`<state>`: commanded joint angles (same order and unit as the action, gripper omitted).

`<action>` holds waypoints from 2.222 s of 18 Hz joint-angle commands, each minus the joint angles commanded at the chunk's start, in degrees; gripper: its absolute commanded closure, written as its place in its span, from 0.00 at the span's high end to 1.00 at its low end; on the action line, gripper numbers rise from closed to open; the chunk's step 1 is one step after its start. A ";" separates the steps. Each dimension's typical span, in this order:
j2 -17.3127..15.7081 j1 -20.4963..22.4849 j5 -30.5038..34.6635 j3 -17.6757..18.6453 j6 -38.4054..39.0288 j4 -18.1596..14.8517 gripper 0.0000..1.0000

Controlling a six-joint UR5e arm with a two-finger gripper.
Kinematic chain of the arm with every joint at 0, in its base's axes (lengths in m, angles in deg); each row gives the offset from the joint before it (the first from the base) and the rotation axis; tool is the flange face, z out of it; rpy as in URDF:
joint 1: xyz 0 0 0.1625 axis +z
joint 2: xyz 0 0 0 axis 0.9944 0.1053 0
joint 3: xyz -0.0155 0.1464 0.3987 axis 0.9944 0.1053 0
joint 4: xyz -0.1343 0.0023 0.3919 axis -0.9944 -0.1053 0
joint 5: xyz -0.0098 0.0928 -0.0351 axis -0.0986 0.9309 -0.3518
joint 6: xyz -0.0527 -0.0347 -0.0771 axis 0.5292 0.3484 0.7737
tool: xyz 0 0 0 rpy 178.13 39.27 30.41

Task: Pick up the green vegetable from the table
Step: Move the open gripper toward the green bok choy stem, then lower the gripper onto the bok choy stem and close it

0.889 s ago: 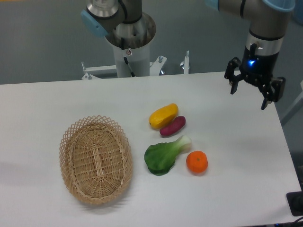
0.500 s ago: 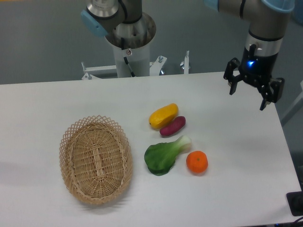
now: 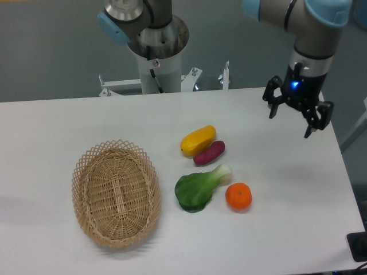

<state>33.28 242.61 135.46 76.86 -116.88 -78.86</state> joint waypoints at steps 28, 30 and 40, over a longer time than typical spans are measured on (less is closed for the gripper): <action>9.50 -12.31 9.49 11.61 3.26 12.24 1.00; 9.50 -12.49 9.49 11.61 3.44 12.24 1.00; 10.81 -13.11 9.58 11.96 3.79 14.96 0.88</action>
<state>44.09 229.50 145.04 88.83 -113.09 -63.90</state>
